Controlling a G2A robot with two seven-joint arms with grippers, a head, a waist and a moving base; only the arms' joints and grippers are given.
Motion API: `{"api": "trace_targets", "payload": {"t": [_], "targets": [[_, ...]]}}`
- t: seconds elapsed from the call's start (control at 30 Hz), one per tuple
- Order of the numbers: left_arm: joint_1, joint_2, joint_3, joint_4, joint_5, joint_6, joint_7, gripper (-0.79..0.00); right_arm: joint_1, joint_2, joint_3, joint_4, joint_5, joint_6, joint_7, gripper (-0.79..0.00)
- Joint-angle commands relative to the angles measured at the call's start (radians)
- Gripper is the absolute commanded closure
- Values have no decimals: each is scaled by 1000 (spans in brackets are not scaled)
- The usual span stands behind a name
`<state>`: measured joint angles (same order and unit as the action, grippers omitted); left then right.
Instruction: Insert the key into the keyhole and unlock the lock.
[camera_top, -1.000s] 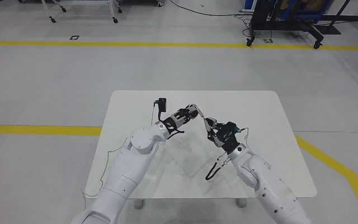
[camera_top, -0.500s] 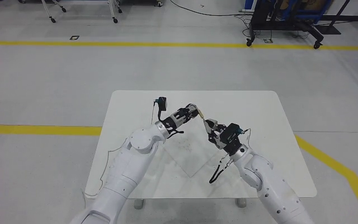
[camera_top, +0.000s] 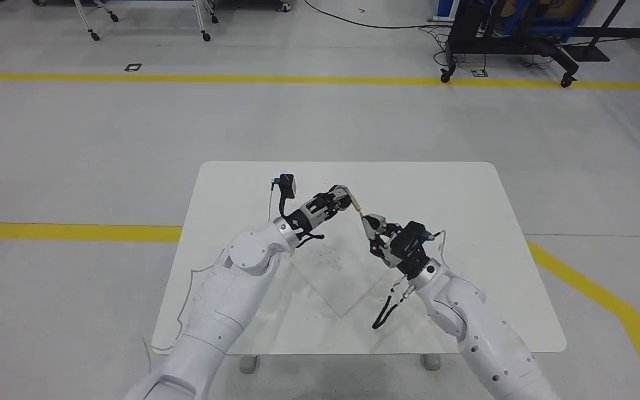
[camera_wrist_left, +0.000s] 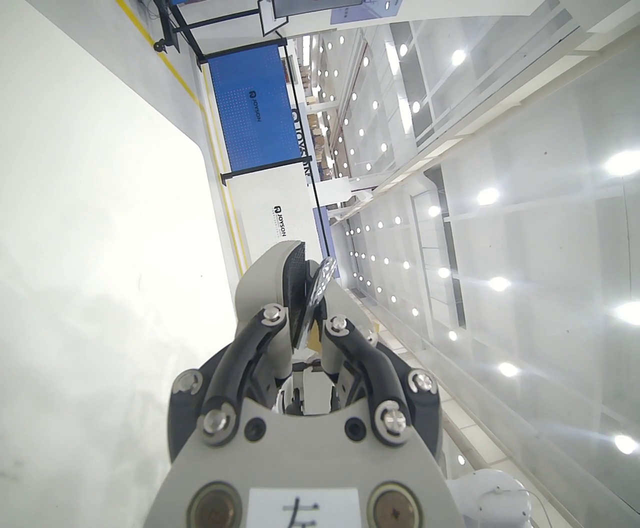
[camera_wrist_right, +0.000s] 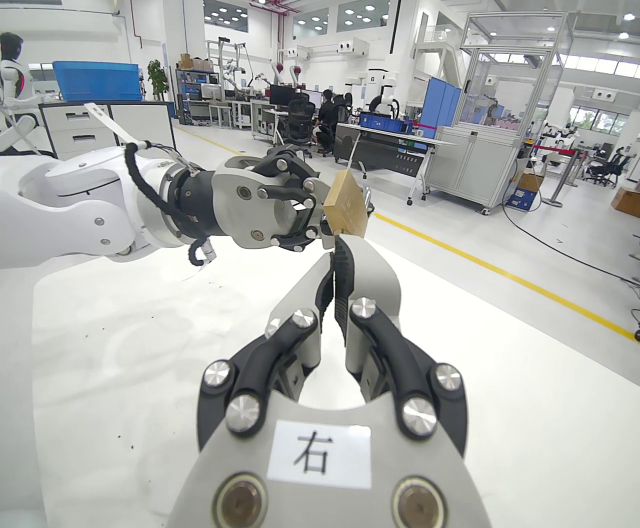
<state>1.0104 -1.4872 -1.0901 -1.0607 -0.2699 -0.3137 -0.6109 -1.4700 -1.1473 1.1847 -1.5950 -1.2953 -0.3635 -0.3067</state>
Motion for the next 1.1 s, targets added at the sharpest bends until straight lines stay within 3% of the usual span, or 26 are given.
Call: {"api": "trace_targets", "payload": {"t": [0.0, 0.03, 0.07, 0.1, 0.23, 0.27, 0.3, 0.43, 0.63, 0.83, 1.07], "targets": [[0, 0, 1, 1, 1, -1, -1, 0, 0, -1, -1, 0, -2, 4, 1, 0], [0, 0, 2, 0, 1, -2, -1, 0, 0, -1, -1, 0, -3, 7, 0, 0], [0, 1, 3, 0, 2, -4, -2, 0, -1, -2, -2, -1, -8, 15, 0, -68], [0, 1, 4, 1, 2, -5, -1, 0, -2, -2, -2, -2, -13, 20, 1, -209], [1, 1, 3, 3, 1, -3, 4, 0, -5, -3, -5, -7, -32, 18, 1, -409], [2, 2, 2, 4, 0, -2, 4, 0, -7, -2, -3, -10, -38, 15, -1, -536], [2, 2, 0, 4, 0, -3, 6, 0, -10, -1, -1, -13, -44, 11, -4, -610], [6, 5, -5, 1, 0, -4, 7, 0, -21, 1, 8, -22, -62, 2, -25, -782], [13, 16, -16, -17, 71, -13, 18, 0, -66, 7, 63, -47, -19, 0, -93, -785], [37, 50, -17, -77, 444, 7, 77, 0, -80, 10, 90, -54, 18, -13, -105, -785], [56, 70, 14, -113, 708, 66, 62, 0, -80, 10, 90, -54, 18, -13, -105, -785]]}}
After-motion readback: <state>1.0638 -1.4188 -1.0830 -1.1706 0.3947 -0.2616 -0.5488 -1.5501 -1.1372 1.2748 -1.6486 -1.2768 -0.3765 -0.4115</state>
